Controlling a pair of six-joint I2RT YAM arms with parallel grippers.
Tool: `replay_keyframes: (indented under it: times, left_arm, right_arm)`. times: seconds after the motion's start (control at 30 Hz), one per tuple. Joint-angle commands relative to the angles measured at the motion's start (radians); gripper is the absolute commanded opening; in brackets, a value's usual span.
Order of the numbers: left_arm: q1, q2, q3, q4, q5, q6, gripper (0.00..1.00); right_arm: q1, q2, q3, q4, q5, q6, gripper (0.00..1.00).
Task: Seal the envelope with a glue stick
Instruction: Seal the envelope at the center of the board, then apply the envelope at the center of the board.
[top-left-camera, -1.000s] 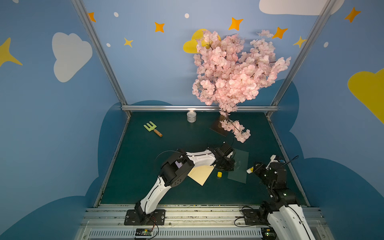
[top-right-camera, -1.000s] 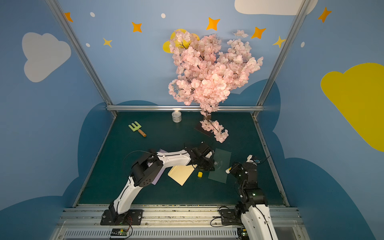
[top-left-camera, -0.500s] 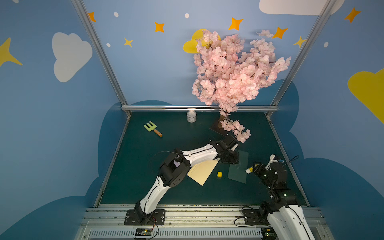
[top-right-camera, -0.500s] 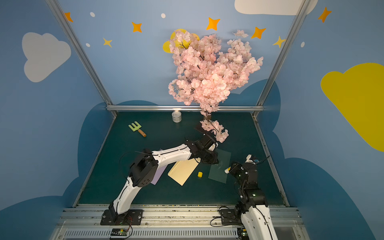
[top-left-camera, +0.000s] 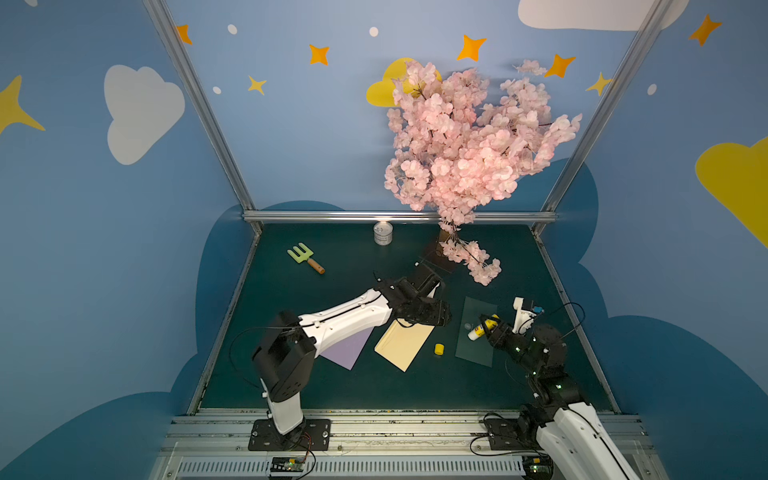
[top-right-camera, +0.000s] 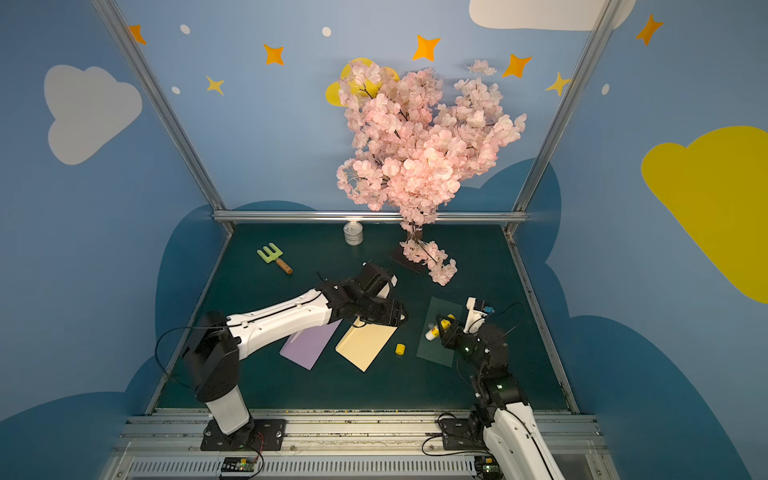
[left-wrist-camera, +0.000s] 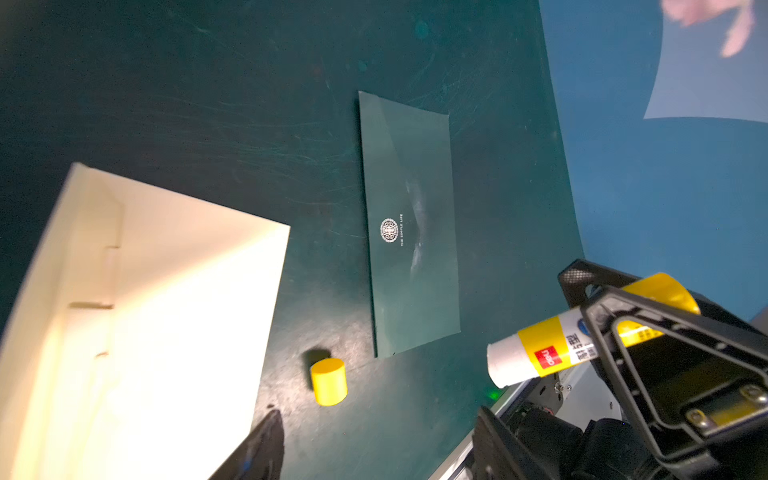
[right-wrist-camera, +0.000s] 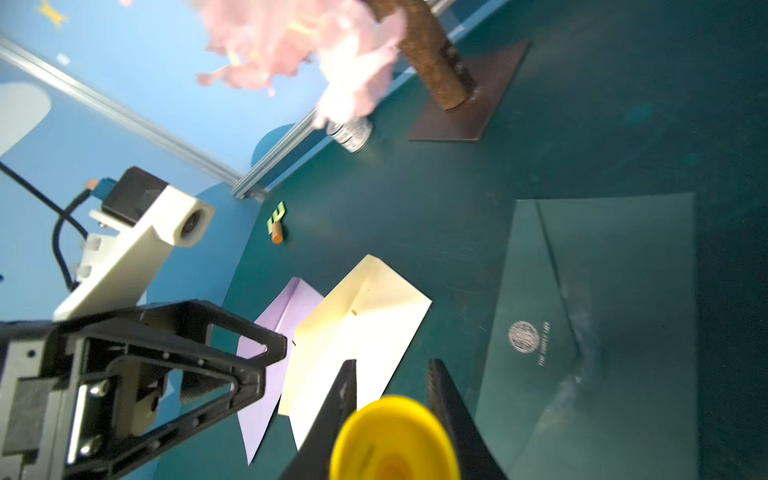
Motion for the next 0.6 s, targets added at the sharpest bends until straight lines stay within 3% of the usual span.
replay_keyframes:
  times: [0.0,0.13,0.27,0.43,0.57]
  left_arm:
    - [0.041,-0.122,-0.111,-0.048,-0.101,0.002,0.73]
    - [0.094,-0.246,-0.274,-0.032,-0.128,0.008,0.77]
    - [0.148,-0.328,-0.399,-0.005,-0.126,0.050,0.88]
    - [0.181,-0.322,-0.486,0.109,-0.069,0.167,0.93]
    - [0.201,-0.253,-0.467,0.086,-0.098,0.238,0.93]
  right_arm:
    - [0.117,0.048,0.026,0.136,0.021,-0.141,0.00]
    - [0.298,0.156,0.069,0.166,0.157,-0.309,0.00]
    - [0.452,0.317,0.125,0.229,0.264,-0.453,0.00]
    - [0.483,0.485,0.157,0.387,0.277,-0.437,0.00]
    - [0.480,0.578,0.185,0.458,0.269,-0.397,0.00]
